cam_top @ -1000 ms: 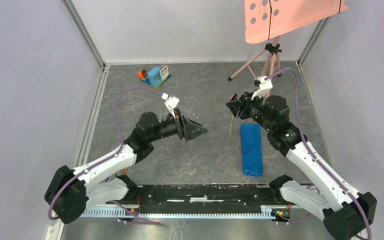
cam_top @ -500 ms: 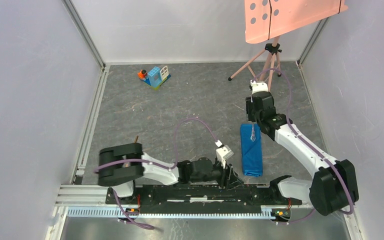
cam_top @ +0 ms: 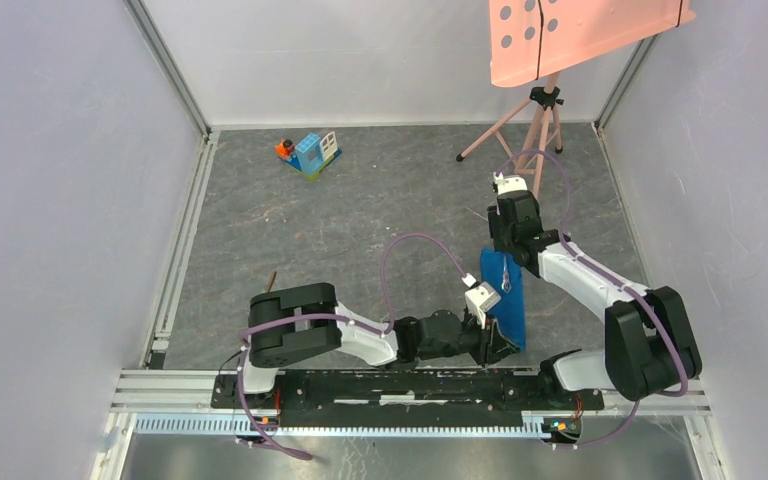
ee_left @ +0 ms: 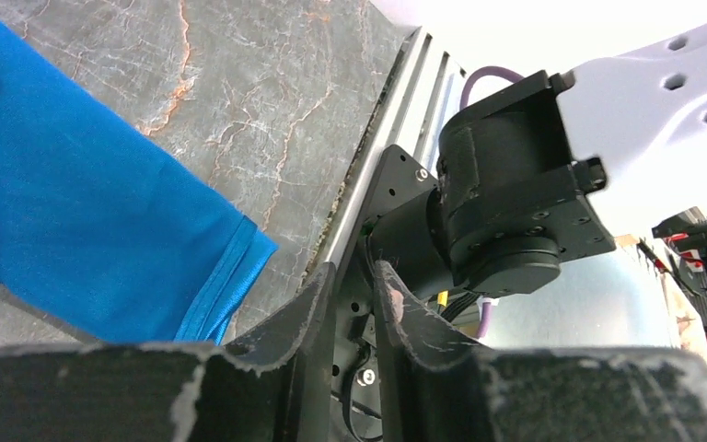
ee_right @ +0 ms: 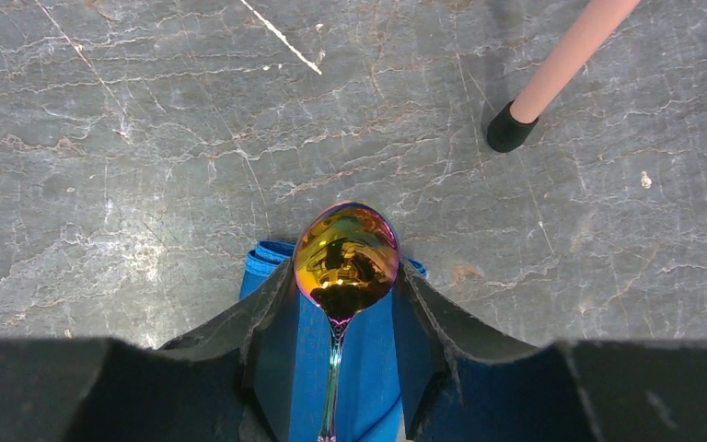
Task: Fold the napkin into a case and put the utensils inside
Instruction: Insert the spoon into the folded napkin.
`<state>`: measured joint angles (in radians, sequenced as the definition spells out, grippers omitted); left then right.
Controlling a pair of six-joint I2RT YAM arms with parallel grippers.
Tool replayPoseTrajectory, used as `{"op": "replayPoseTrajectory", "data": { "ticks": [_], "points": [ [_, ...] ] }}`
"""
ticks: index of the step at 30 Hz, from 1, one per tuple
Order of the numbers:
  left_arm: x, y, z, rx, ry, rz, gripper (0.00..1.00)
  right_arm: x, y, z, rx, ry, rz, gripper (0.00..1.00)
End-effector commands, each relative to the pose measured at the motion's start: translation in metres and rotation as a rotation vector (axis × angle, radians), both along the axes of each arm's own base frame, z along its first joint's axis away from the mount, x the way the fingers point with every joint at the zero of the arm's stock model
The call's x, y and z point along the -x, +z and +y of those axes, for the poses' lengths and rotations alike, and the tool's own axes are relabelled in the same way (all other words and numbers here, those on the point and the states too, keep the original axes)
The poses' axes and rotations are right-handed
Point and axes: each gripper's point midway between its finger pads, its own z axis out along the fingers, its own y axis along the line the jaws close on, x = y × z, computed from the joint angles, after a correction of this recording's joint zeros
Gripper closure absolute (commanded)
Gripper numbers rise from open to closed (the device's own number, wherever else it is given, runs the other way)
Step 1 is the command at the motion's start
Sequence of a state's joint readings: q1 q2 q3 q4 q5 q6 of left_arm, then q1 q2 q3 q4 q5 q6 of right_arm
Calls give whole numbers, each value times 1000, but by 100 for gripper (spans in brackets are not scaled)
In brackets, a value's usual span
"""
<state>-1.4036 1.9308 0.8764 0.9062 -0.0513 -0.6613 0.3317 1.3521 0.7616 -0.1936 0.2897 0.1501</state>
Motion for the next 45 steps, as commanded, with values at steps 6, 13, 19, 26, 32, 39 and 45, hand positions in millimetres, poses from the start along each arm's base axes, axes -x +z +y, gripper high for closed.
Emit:
{"op": "replayPoseTrajectory", "data": {
  "ticks": [6,13,19,26,32,39,45],
  "points": [
    [-28,-31,-2,-27,77,76,82,-8,-1,7,-35,19,-37,74],
    [-28,-50,-3,-59,65,100,87,-9,-10,10,-43,24,-16,74],
    [-27,-57,-1,-55,66,135,90,-12,-12,14,-51,28,-4,74],
    [-25,-67,1,-70,63,175,91,-7,-19,14,-59,23,21,75],
    [-29,-69,3,-54,82,187,91,-4,-30,18,-71,34,57,77],
    [-34,-73,3,-50,90,214,92,12,-32,22,-85,35,89,77],
    [-33,-75,4,-52,92,219,92,25,-31,25,-84,21,103,77]
  ]
}}
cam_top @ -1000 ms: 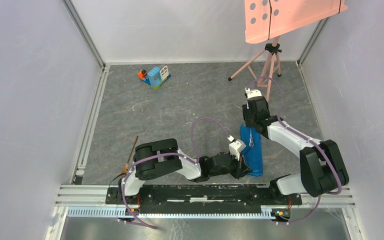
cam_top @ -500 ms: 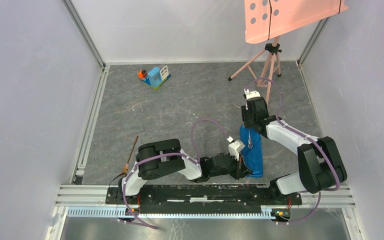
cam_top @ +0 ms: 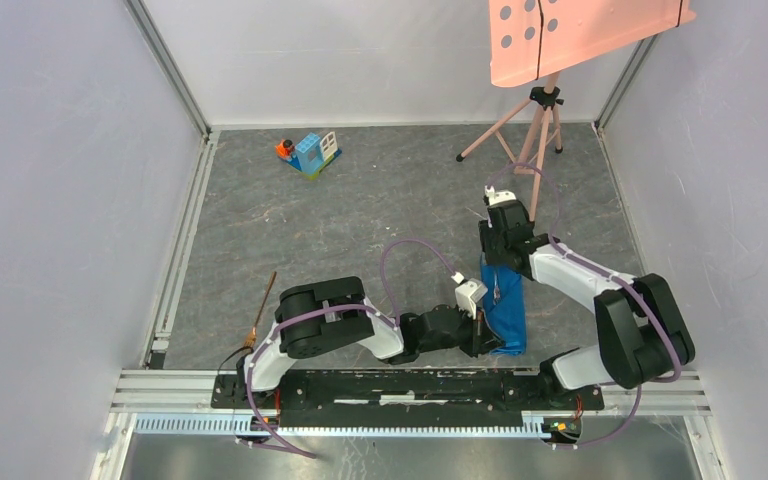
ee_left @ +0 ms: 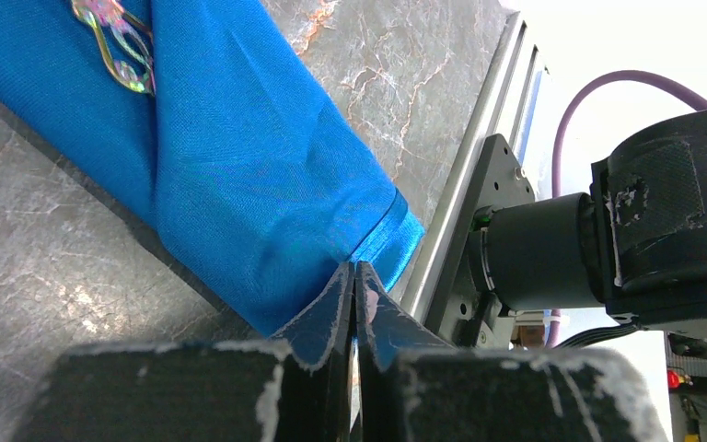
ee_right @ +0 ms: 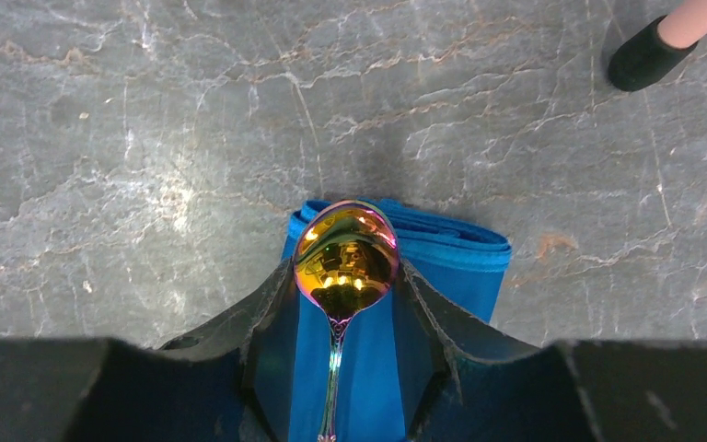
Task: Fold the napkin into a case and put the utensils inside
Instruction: Insert the spoon into the folded napkin.
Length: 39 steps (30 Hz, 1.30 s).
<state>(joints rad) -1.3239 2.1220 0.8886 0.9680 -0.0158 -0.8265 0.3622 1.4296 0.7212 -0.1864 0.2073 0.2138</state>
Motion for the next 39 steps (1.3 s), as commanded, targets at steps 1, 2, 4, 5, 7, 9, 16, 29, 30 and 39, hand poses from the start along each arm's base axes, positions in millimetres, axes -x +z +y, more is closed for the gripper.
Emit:
{"op": "replayPoseTrajectory", "data": {
  "ticks": [1,2,4,5,7,9,16,29,30,39],
  "points": [
    [-4,-2,0,21,19,31,92,8,10,4,-18,-25,-18,77],
    [-4,-2,-1,22,19,32,92,10,10,3,-16,-32,-15,77],
    [-4,-3,-1,22,17,37,93,13,11,2,-14,-43,-18,77],
    [-5,-3,-1,21,19,39,93,14,12,1,-15,-48,-21,77],
    [-5,-4,0,22,21,40,93,17,12,0,-16,-57,-17,77],
    [-6,-4,0,21,23,43,93,20,10,-1,-19,-65,-1,77],
    [-7,-6,2,26,27,54,93,35,0,-3,-30,-72,24,76],
    [-8,-6,0,27,26,55,94,55,-16,3,-52,-56,66,75],
    [-8,-6,0,27,26,54,94,56,-17,3,-48,-55,71,75],
    [-8,-5,-1,24,25,52,94,64,-26,6,-73,-59,83,72]
  ]
}}
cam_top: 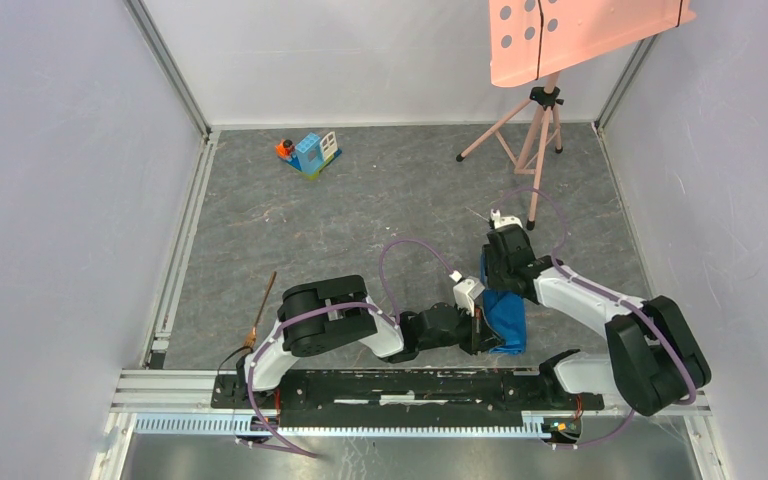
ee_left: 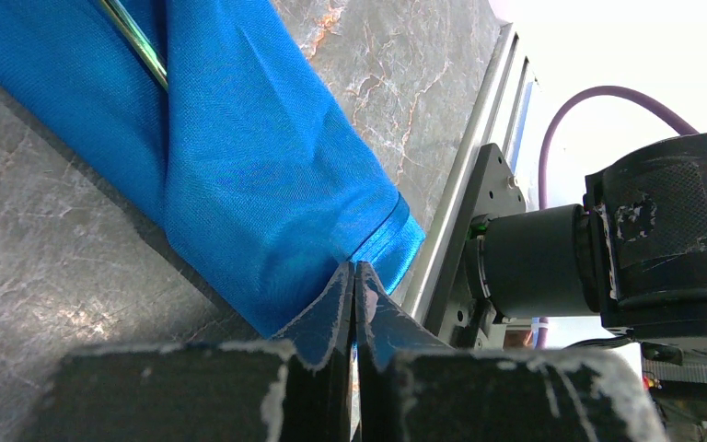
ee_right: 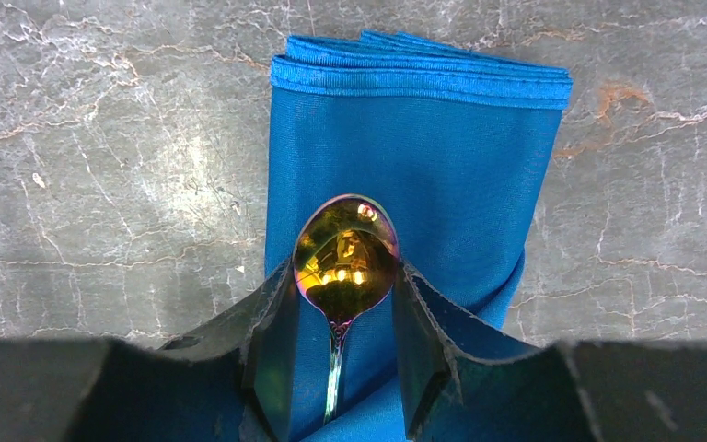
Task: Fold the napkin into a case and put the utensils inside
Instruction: Insert the spoon into the folded napkin.
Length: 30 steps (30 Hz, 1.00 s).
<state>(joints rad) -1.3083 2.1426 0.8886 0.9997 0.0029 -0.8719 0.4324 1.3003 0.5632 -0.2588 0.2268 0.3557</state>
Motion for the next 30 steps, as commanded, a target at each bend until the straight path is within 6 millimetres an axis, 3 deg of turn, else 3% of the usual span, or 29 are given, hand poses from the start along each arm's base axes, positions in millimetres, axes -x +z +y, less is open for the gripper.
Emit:
{"op": "replayPoseTrajectory", "data": {
  "ticks": [1,7,12,17,20,23,26,28,30],
  "points": [
    [-4,-3,0,-1,15,7,94,5,-3,6,-38,-9,-2,72],
    [-5,-4,0,-2,19,8,94,10,-8,5,-47,-13,7,68],
    [-5,0,1,5,22,3,92,6,-1,4,-25,0,-9,48],
    [-4,12,4,23,13,-13,76,-5,19,13,-52,35,-43,31],
    [-2,25,7,33,8,-25,65,-17,52,20,-72,62,-98,28],
    [6,49,17,66,-22,-27,56,-35,118,24,-97,80,-237,25],
    [11,86,32,93,-37,-56,48,-44,179,29,-118,136,-377,22],
    [15,99,49,57,-41,-63,44,-43,197,35,-136,193,-427,20],
    [18,116,74,26,-27,-46,40,-40,194,40,-151,239,-435,20]
  ]
}}
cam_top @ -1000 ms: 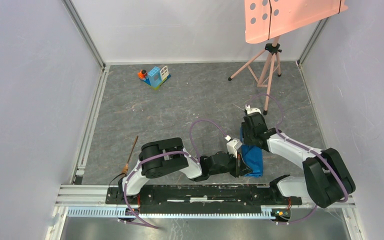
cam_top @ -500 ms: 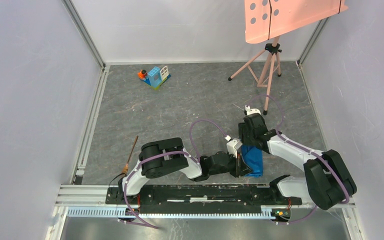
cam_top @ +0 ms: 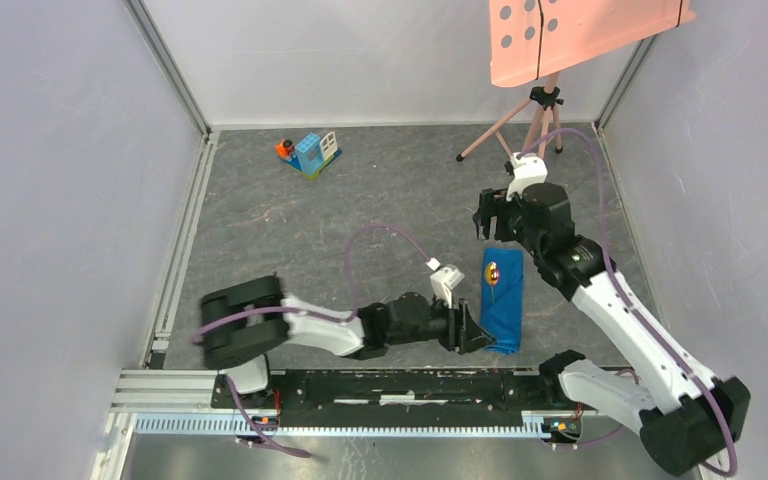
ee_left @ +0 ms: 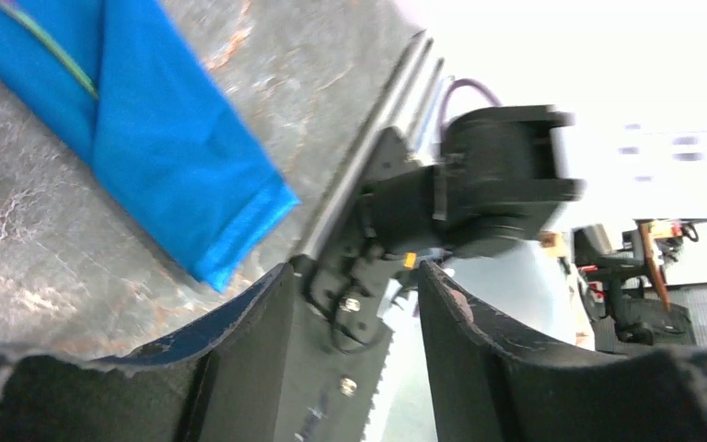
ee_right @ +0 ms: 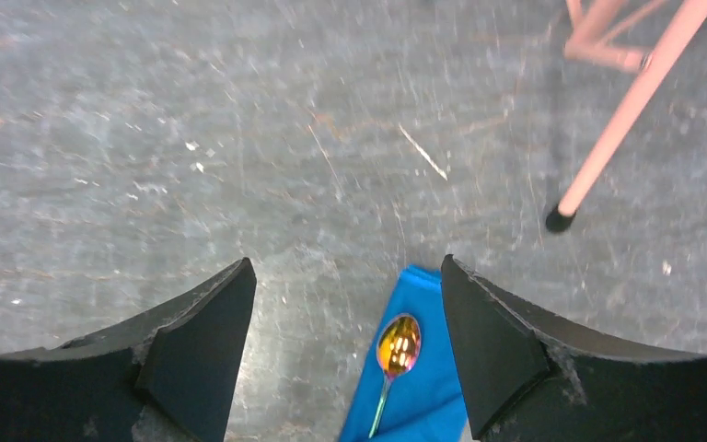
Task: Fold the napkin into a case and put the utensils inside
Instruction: Insert the spoon into the folded napkin, then pick up the fork from the corner of the board.
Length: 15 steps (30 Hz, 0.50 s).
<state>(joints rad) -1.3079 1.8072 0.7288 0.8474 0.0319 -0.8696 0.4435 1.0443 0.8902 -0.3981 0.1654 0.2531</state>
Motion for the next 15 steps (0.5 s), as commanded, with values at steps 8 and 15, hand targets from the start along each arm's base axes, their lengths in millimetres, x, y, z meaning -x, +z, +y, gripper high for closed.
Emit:
{"op": "replayPoseTrajectory", "data": {
  "ticks": [8,15],
  "points": [
    [-48,8,264,-485,748,430,34,35,-38,34,-66,269,19,20],
    [-49,36,391,-190,1373,750,39,50,-42,50,-109,363,24,20]
  ]
}}
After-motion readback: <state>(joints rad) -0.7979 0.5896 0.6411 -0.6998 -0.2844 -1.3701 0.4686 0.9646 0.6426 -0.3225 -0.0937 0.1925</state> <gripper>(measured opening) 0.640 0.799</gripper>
